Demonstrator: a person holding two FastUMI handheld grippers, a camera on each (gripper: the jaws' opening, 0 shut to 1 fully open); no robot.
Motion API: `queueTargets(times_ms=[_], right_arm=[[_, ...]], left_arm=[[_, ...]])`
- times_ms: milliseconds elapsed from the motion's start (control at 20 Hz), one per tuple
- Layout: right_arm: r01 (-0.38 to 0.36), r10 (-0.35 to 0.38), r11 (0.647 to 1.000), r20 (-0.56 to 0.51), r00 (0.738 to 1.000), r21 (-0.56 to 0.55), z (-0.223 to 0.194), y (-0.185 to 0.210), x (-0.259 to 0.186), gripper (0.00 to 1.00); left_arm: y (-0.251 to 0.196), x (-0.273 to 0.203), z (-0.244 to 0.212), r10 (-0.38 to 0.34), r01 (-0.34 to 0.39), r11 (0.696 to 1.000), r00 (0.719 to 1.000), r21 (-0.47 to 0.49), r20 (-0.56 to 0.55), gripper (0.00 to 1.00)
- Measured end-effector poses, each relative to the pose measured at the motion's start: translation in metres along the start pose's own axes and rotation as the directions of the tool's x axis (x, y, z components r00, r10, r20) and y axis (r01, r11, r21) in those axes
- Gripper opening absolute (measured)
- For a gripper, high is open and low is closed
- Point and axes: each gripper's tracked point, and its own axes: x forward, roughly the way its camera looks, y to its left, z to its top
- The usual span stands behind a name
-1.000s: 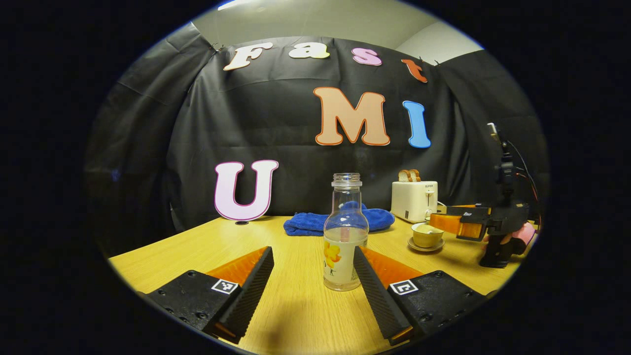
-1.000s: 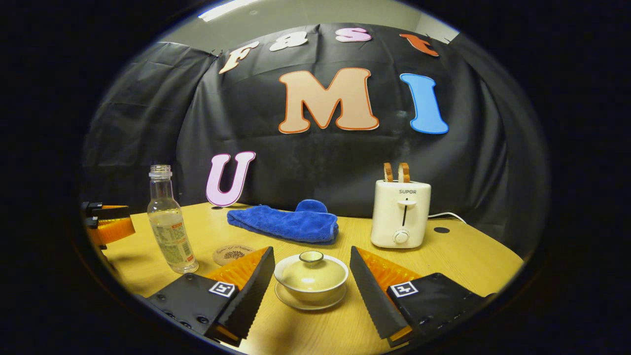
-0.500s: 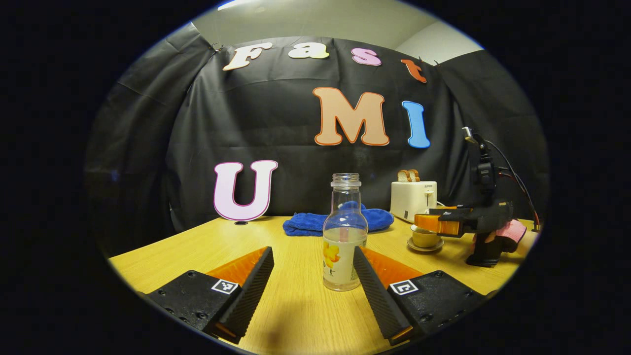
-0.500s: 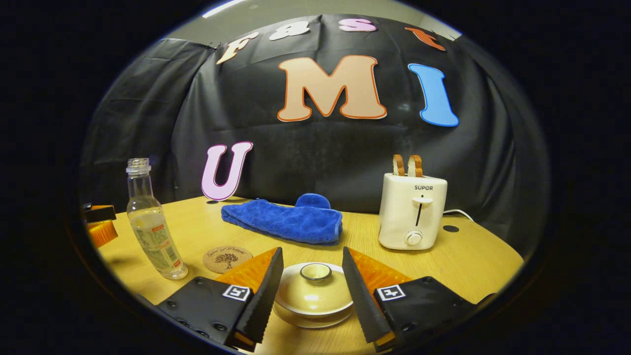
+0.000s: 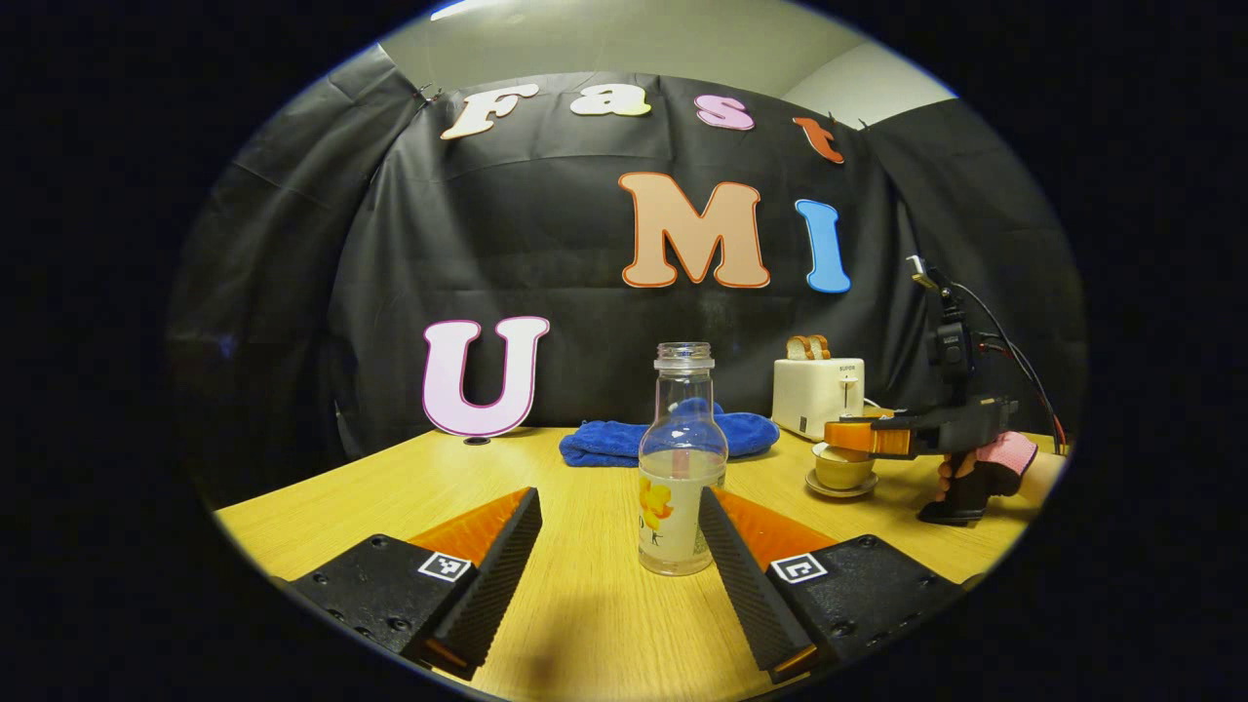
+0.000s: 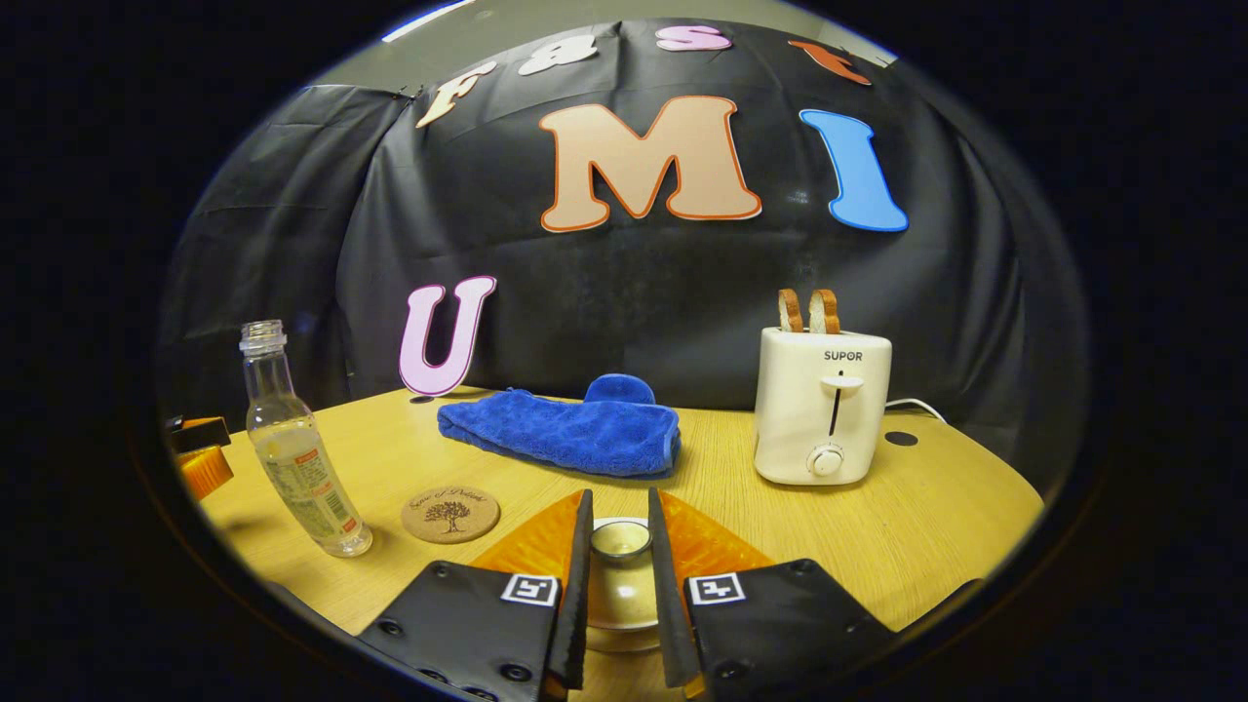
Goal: Open the teacup lid with one hand, grasp the water bottle and pour water into the teacup with the other hand; after pouring, place the water bottle on the coaster and then close the teacup lid.
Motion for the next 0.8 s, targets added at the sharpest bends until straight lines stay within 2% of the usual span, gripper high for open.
queueTargets(times_ms=[100, 350, 800], right_arm=[[-0.009, 0.009, 1.0, 0.011, 1.0, -0.007, 0.001, 0.003, -0.001, 0.29], [0.006, -0.005, 1.0, 0.063, 0.998, -0.013, 0.009, 0.0, -0.006, 0.3], [0.055, -0.056, 0.998, 0.106, 0.993, 0.016, 0.011, -0.013, -0.038, 0.29]], left_arm=[[0.0, 0.0, -0.001, 0.0, 0.0, 1.0, 1.0, 0.0, 0.0, 0.95], [-0.002, 0.0, 0.0, -0.006, 0.006, 1.0, 1.0, 0.0, 0.0, 0.95], [-0.017, 0.004, -0.001, -0.092, 0.092, 0.996, 0.996, 0.0, 0.0, 0.95]])
